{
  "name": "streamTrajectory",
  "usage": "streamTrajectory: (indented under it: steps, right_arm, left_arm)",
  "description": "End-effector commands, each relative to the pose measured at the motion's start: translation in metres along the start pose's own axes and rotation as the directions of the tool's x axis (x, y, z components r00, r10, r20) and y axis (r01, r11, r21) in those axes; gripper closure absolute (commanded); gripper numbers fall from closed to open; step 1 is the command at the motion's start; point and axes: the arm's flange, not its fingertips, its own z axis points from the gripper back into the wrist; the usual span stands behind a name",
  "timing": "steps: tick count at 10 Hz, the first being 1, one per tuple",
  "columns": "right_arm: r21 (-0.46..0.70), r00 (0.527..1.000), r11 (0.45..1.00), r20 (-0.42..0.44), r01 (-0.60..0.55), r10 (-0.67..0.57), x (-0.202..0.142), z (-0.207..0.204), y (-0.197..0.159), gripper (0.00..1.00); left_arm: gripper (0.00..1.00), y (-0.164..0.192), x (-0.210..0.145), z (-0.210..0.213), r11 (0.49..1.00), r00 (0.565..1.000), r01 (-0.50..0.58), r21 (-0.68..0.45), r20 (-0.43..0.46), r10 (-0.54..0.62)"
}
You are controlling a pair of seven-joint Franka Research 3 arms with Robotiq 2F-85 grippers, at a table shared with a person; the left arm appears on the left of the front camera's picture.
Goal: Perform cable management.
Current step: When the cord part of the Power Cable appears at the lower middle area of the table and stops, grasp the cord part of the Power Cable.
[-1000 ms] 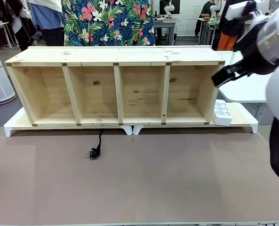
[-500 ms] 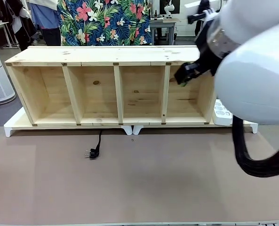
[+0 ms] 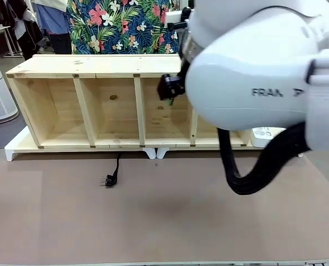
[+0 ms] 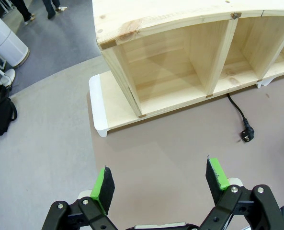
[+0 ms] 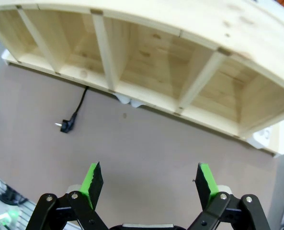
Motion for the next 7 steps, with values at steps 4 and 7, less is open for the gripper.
streamTrajectory:
  steps: [4,7]
  right_arm:
    - [0.058,0.991,0.993,-0.091,0.101,-0.095,0.016,-0.038,0.065,0.00]
    - [0.068,0.984,0.988,-0.125,0.138,-0.129,0.027,-0.070,0.091,0.00]
  left_arm:
    - [0.00,0.001,-0.001,0.000,1.000,1.000,-0.005,-0.002,-0.004,0.005]
    - [0.00,0.001,-0.001,0.000,1.000,1.000,-0.005,-0.002,-0.004,0.005]
